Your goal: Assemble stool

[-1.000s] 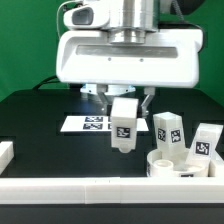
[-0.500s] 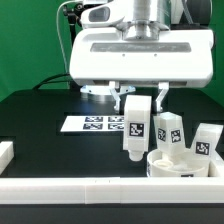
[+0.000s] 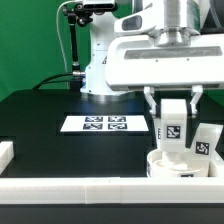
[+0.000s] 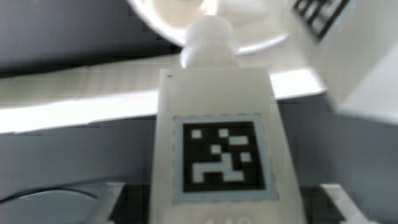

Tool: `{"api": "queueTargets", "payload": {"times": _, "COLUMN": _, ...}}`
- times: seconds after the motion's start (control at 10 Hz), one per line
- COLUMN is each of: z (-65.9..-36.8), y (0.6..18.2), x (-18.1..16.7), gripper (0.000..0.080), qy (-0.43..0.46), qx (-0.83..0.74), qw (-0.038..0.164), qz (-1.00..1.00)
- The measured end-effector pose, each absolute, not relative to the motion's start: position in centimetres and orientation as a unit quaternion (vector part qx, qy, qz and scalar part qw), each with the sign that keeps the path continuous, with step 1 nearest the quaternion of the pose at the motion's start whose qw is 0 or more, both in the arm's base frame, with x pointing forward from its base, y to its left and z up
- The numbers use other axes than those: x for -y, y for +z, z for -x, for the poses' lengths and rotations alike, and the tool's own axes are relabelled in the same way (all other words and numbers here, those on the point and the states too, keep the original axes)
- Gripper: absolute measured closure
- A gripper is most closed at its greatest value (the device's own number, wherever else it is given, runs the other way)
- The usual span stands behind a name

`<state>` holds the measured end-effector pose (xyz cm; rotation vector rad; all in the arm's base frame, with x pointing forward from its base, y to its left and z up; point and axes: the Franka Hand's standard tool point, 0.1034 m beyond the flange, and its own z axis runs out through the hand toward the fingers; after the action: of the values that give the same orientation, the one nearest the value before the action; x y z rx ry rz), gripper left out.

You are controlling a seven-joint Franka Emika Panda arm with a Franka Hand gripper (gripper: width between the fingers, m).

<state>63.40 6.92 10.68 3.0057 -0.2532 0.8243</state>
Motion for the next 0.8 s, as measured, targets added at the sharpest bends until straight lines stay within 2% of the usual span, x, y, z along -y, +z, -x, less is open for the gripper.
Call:
{"api": "queueTargets", "payload": {"times": 0.5, "z": -63.4, "y": 10.7, "x": -6.2, "gripper": 0.0462, "qy": 0.264, "qx": 0.076, "qw": 0.013, "qz": -0.961}}
{"api": "queueTargets", "payload": {"times": 0.8, "z": -62.5, "y": 10.0, "x": -6.1, "gripper": 0.0462, "qy": 0.262, "qx": 0.073, "qw": 0.015, "qz": -0.962}}
